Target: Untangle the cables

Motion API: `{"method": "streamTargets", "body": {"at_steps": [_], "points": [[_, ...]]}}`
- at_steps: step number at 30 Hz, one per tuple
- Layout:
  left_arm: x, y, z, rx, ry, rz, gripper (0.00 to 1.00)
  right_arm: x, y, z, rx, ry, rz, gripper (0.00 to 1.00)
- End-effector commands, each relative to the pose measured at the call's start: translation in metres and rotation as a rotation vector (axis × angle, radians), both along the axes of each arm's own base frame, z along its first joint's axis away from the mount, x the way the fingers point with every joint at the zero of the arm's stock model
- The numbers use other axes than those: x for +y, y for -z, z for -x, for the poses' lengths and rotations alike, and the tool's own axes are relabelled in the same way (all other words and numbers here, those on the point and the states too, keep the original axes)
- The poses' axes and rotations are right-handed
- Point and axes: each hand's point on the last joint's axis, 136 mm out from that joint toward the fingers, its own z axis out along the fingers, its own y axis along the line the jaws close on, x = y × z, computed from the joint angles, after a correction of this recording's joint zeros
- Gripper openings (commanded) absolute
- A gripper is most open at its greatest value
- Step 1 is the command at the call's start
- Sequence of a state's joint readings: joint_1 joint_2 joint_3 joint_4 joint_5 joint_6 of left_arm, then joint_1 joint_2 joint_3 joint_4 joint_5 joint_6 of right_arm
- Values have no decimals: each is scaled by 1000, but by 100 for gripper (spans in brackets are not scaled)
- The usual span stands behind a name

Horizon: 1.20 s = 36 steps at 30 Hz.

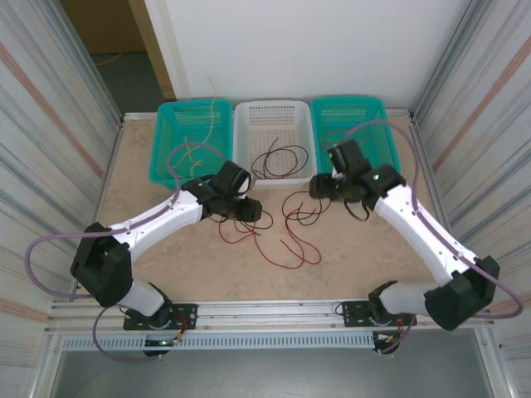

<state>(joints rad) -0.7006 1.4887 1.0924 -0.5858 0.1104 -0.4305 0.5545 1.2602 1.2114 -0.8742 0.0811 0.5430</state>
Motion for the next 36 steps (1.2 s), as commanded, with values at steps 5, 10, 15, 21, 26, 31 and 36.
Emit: {"method": "streamTargets", "body": {"at_steps": [5, 10, 15, 21, 26, 31, 36], "points": [[12, 9, 16, 38, -5, -26, 51, -11, 84, 25, 162, 238, 100, 57], [8, -1, 15, 19, 0, 7, 51, 4, 109, 16, 209, 285, 47, 49], [14, 2, 19, 22, -9, -5, 50, 42, 138, 23, 382, 117, 64, 51], [18, -2, 18, 12, -28, 9, 50, 63, 145, 48, 478, -34, 158, 45], [16, -9, 13, -4, -43, 38, 50, 52, 143, 66, 510, -24, 213, 44], [14, -11, 10, -9, -47, 54, 49, 59, 156, 87, 584, -76, 182, 48], [10, -14, 8, -8, -50, 81, 49, 68, 173, 89, 637, -116, 174, 43]]}}
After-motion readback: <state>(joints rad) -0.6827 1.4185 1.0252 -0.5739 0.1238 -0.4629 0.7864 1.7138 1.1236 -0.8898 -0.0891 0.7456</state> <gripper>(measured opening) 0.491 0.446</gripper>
